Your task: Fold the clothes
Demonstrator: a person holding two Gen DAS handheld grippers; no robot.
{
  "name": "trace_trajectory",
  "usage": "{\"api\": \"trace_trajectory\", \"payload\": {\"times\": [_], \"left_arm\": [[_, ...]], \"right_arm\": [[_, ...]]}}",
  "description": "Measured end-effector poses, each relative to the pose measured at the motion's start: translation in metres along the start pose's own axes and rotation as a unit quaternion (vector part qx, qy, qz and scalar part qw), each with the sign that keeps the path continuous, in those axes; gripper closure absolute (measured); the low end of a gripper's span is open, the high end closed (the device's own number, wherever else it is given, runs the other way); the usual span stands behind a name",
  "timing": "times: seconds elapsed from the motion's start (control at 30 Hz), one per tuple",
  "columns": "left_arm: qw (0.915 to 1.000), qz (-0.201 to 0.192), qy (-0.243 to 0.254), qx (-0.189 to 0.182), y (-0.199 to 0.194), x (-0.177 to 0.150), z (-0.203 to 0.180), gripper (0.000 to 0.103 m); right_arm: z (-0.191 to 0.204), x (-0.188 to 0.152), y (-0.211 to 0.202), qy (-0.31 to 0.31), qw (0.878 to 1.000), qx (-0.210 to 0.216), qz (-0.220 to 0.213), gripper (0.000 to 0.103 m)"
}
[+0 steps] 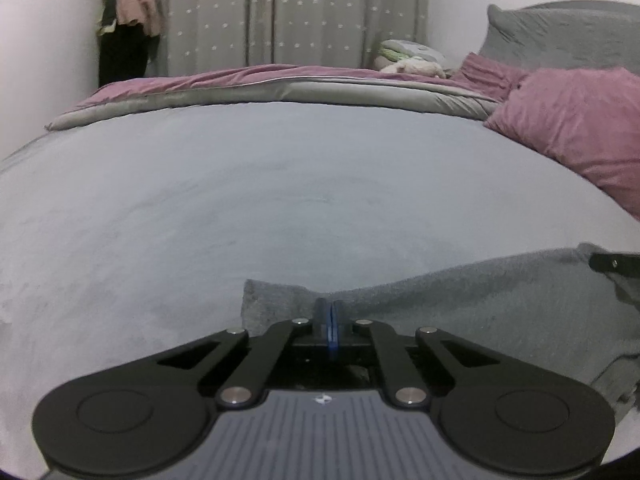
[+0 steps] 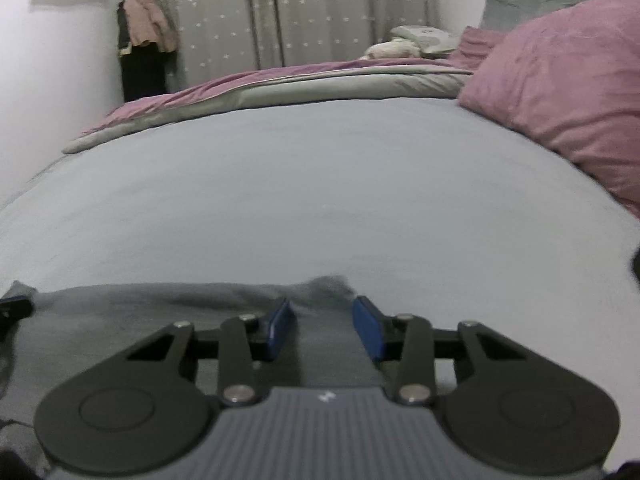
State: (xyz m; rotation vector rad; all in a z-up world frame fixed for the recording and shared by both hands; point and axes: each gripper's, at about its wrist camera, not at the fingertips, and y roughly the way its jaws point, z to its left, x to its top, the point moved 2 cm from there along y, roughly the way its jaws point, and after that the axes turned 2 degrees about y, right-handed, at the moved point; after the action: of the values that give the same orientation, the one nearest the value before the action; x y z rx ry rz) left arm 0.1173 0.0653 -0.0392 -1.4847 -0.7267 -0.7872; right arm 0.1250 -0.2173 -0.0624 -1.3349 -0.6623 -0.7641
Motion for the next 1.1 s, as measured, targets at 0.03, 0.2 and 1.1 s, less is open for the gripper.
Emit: {"api": "trace_trajectory", "payload": {"times": [0.03,0.2,1.1], "left_arm": [[1.0,-0.001,0.001,0.002,-0.003,0.001,-0.003,0.096],[0.9997,-0.014,0.021,0.002,-0.014,0.003,-0.016,0.093],[0.9678,0.104,-0.224,-0.047,-0.025,-0.002,0.087,0.058]], "right_arm": [[-0.003,0.001,-0.003,0.005,1.0,0.001,0.001,0.057],[-0.006,0.007,-0.019,0.022,1.0,0.015,-0.004,0.059],[-0.002,-0.008,-0.058,0.037,0.999,0.039,-0.001,0.057]]}}
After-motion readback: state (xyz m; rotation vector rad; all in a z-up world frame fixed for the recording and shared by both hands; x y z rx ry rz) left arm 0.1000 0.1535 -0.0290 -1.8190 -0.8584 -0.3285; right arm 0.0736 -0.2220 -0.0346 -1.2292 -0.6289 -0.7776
